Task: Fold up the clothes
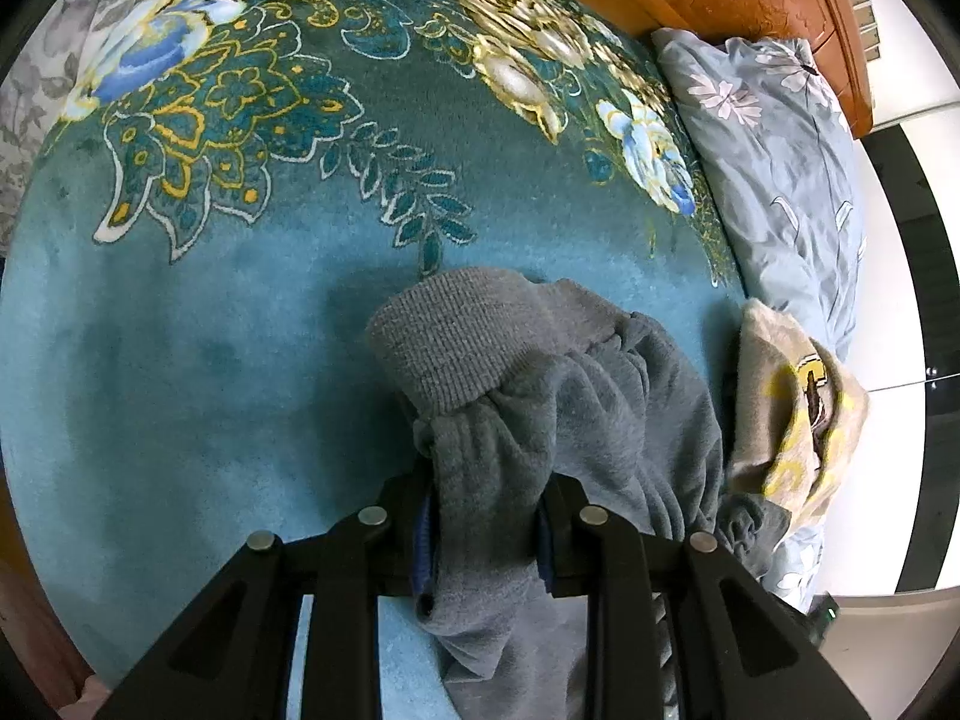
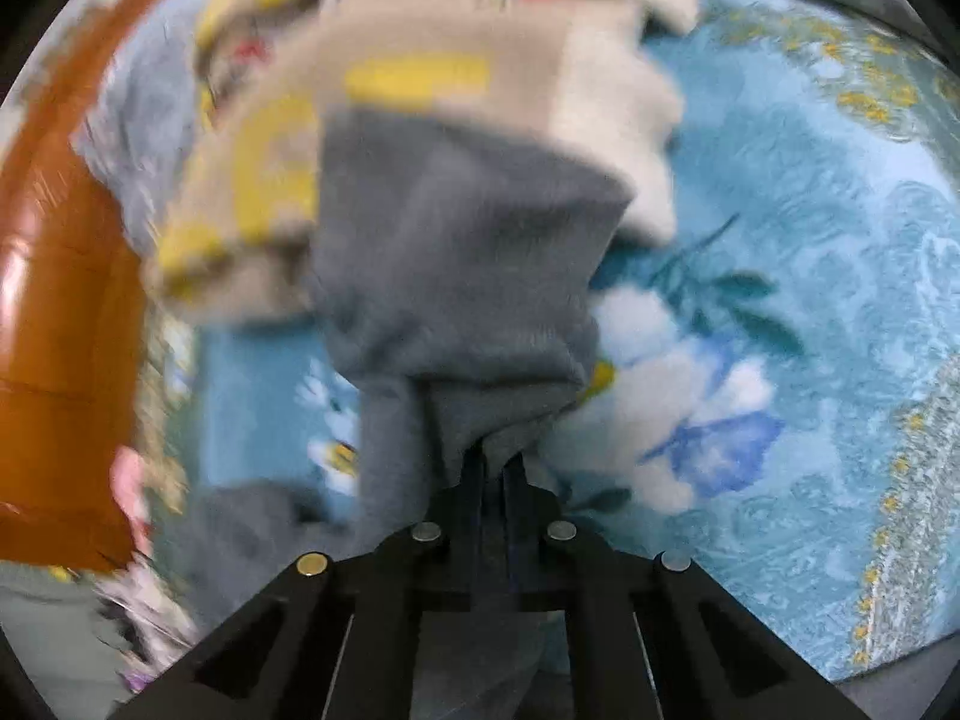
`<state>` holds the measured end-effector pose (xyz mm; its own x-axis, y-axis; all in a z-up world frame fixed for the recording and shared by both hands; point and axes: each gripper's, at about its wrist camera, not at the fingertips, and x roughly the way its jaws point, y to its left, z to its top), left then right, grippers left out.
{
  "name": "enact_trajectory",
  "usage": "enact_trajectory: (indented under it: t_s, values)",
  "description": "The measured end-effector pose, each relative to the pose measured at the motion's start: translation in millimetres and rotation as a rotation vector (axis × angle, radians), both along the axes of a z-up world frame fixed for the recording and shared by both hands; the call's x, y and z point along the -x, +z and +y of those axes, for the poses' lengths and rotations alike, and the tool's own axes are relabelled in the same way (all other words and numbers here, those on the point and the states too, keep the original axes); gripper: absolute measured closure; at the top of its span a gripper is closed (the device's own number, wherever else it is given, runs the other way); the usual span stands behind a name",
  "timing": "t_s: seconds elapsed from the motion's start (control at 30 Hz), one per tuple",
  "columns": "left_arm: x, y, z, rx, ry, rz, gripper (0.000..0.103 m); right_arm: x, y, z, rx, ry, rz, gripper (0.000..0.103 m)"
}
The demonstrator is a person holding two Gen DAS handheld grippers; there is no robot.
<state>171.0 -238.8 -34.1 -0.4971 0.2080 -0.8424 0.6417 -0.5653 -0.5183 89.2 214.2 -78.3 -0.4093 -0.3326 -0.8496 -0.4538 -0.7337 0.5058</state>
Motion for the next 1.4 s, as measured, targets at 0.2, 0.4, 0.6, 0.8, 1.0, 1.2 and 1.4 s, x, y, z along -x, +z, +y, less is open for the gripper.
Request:
enact_trajectory:
  t_s: [0.2,0.4,0.6,0.8,1.0,1.2,1.4]
  values:
    - [-3.0,-1.8,-2.5,-0.044,0.009,0.012,0.076,-96.0,102.3,76.0,0.144,-0.162,0.253,0.097]
    - [-2.4,-5.1,-1.5,-0.074,0.023,0.002,0.076,-200.8,187.1,149.9,0.121,-0.336,0.193,0.097]
    - [-7.1,-2.0,-4.6,-0.067,0.031,0.001,0.076,-148.0,103.6,261.1,0.115,-0.666,-0.023,0.096]
    - [-7.3,0.7,-4.5,-0.043,0.025,0.000,0.075,-156.4,25.0,290.8,0.384,-0.910,-0.061,0.084]
    - [-3.3,1.2,-1.6,-0.009,0.003,-0.017,0.074,-172.6,73.1,308.1,0.269,-0.713,0.149,0.067]
    - [-1.0,2.3,2.9,0.009,-0.007,-0.027,0.074,-195.5,72.4,281.0,-0.039,-0.400,-0.052,0.059]
    - [-6.1,8.2,2.6,0.025,-0.013,-0.017,0.073,-213.6,16.3,266.0,0.129,-0.522,-0.131,0.059]
